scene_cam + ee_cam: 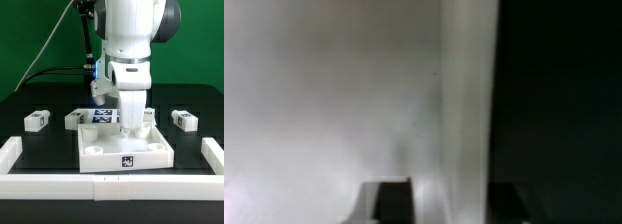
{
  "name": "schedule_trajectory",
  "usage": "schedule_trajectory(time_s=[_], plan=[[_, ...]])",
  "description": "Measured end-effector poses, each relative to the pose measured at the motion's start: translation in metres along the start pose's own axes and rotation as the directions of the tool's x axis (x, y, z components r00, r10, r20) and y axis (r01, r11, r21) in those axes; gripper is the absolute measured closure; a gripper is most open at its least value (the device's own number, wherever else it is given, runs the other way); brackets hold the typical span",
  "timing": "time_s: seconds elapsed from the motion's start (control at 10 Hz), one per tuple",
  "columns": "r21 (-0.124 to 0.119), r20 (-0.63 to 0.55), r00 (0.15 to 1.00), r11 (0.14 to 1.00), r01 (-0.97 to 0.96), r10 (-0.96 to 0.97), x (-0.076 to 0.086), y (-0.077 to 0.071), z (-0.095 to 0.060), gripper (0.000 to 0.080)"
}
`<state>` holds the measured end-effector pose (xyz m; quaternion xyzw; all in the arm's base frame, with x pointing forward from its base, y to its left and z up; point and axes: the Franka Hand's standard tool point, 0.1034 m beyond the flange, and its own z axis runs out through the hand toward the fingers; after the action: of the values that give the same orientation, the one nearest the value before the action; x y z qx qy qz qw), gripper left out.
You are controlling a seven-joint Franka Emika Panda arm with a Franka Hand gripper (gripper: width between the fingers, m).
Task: Assemble one leg
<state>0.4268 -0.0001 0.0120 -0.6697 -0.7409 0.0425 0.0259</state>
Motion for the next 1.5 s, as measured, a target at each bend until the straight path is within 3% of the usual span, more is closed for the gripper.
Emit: schedule_trajectory(time_s=[0.7, 1.0, 1.3, 1.5], plan=[[-0.015, -0.002, 1.0, 0.999, -0.03, 0.03, 0.002, 0.004, -0.002, 0.0736], [-0.033, -0.014, 0.994, 0.994, -0.107, 0.107, 0.028, 0.021, -0.003, 0.0735], [-0.065, -0.029, 0.995, 0.993, -0.098, 0.096, 0.057, 0.05, -0.007, 0.0735], [-0.069, -0.031, 0.994, 0.992, -0.107, 0.105, 0.065, 0.061, -0.008, 0.0735]])
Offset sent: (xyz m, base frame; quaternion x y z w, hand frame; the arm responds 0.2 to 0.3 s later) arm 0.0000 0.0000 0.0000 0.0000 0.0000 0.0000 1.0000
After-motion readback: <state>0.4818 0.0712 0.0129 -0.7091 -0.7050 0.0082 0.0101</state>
